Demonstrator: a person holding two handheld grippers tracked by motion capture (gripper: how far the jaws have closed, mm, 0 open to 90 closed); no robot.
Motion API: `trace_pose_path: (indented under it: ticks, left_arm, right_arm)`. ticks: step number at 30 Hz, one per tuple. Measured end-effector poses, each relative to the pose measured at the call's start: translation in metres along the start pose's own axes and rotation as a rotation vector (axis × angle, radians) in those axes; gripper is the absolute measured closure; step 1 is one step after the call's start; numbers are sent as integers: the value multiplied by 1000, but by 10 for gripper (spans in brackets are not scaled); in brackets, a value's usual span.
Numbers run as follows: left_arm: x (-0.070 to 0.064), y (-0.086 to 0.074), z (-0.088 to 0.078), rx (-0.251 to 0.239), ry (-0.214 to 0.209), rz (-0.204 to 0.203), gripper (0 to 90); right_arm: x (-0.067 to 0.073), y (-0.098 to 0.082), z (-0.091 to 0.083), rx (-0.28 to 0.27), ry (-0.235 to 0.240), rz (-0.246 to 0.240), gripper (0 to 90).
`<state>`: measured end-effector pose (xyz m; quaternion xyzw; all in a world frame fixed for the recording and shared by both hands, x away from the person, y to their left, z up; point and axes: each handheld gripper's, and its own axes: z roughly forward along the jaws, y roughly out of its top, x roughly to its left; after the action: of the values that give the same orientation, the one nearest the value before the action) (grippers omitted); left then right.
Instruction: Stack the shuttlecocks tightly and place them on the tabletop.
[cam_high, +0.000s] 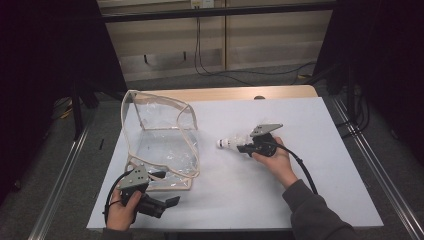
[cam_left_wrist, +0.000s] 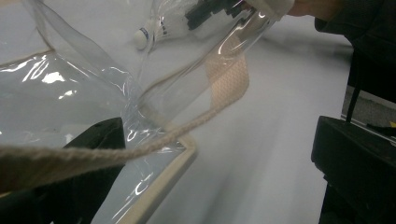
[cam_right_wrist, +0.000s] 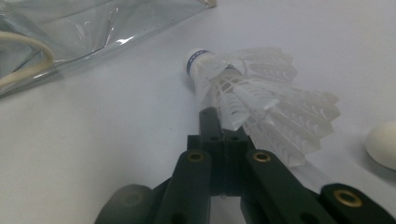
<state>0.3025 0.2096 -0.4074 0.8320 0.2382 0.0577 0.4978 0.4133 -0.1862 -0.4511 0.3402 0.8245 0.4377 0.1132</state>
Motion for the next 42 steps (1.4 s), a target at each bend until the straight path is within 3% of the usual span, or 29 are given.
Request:
trace_pose_path:
  ticks: [34,42]
  left_arm:
    - [0,0,0,0,1,-1,32]
    - [-1,0,0,1,1,0,32]
  right_arm:
    - [-2,-1,4,-3,-19,-4,883]
    - [-2,-3,5,9,-34,5,829]
